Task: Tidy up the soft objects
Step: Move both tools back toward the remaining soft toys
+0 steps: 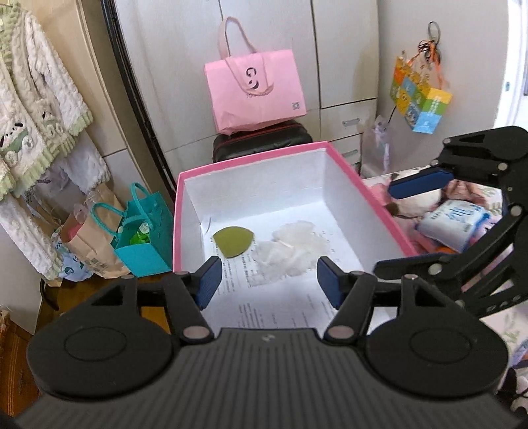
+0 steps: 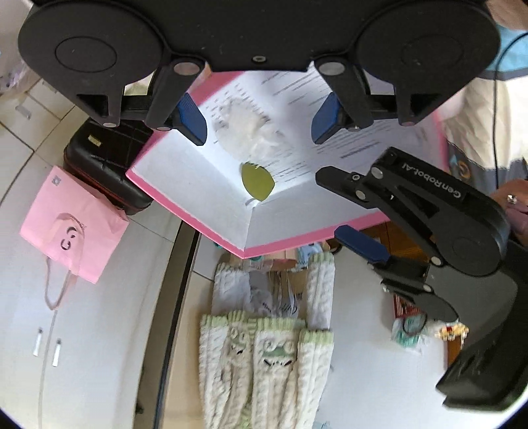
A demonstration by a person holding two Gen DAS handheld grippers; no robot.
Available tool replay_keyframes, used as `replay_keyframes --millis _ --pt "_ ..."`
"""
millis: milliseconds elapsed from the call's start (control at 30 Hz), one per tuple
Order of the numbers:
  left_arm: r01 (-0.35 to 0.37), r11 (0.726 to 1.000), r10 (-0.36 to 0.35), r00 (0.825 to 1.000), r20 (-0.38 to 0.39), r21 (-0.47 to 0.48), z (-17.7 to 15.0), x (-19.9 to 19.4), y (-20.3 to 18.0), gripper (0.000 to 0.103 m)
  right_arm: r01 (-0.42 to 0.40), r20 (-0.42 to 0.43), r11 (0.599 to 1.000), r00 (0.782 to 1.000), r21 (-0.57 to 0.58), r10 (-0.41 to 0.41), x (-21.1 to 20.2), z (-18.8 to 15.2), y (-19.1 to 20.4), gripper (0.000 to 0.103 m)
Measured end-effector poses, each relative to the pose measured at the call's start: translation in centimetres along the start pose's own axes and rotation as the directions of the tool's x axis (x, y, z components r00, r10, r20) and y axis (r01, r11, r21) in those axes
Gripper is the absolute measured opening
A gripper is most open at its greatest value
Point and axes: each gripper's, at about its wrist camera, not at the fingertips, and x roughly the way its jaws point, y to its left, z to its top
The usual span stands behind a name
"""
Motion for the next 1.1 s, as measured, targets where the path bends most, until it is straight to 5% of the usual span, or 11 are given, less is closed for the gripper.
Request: replay_keyframes --millis 433,1100 --pt "0.12 0.993 -0.12 0.993 -0.005 0.005 -2.4 -5.3 -2.8 0.063 -0.031 0.034 0.994 0.999 0.103 0.028 -7.8 -3.1 0.5 0.077" --pt "0.292 0.945 -0.291 0.956 -0.032 0.149 -3.8 -6.9 -11.6 0.064 0.129 -0.012 0.979 0.992 0.161 -0.129 -17.4 -13.2 0.5 0.083"
